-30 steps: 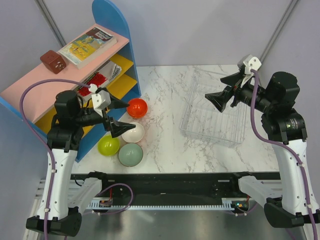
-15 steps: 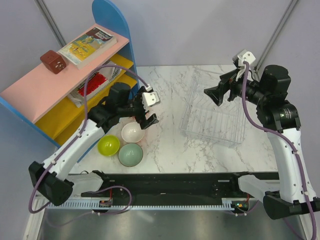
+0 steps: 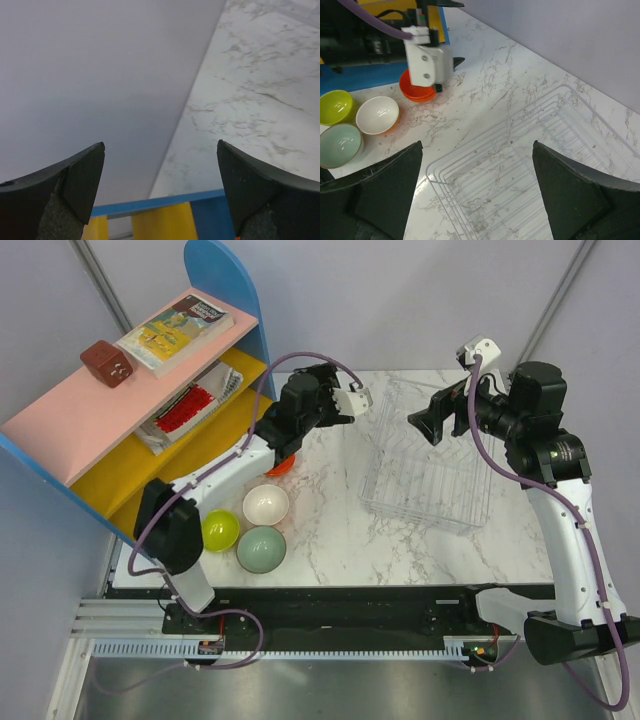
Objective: Load the bowls into the dish rack
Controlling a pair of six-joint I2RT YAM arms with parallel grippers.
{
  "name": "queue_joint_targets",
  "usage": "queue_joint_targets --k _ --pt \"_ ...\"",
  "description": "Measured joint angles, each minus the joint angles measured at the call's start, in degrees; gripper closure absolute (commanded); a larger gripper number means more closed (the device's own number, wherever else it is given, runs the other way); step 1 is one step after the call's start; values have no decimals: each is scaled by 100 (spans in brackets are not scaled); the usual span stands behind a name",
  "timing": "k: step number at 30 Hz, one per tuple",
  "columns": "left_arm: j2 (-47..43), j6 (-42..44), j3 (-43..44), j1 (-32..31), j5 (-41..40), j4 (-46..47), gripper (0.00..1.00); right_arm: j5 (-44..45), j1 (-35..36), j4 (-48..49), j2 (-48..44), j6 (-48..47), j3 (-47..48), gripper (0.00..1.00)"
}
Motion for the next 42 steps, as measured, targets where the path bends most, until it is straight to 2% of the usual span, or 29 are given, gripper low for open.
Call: queue_joint_targets --k 7,13,19,24,34,42 --pt "1447 2280 55 -22 -1047 2371 0 2 -15 -2 -2 -22 0 2" --pt "2444 3418 667 164 -1274 2894 0 2 -20 -2 -33 -37 -7 2" --pt "2538 3932 935 671 -1390 3165 0 44 -20 -4 -245 -83 -87 2" --pt "2378 4013 651 1099 -1495 3206 0 46 -20 0 -264 -90 -87 2" --pt "2111 4000 490 1272 -1261 3141 0 42 -44 2 -251 -83 -92 2" --pt "2494 3980 1327 1523 -1043 2898 0 39 -52 2 -258 -85 -120 2"
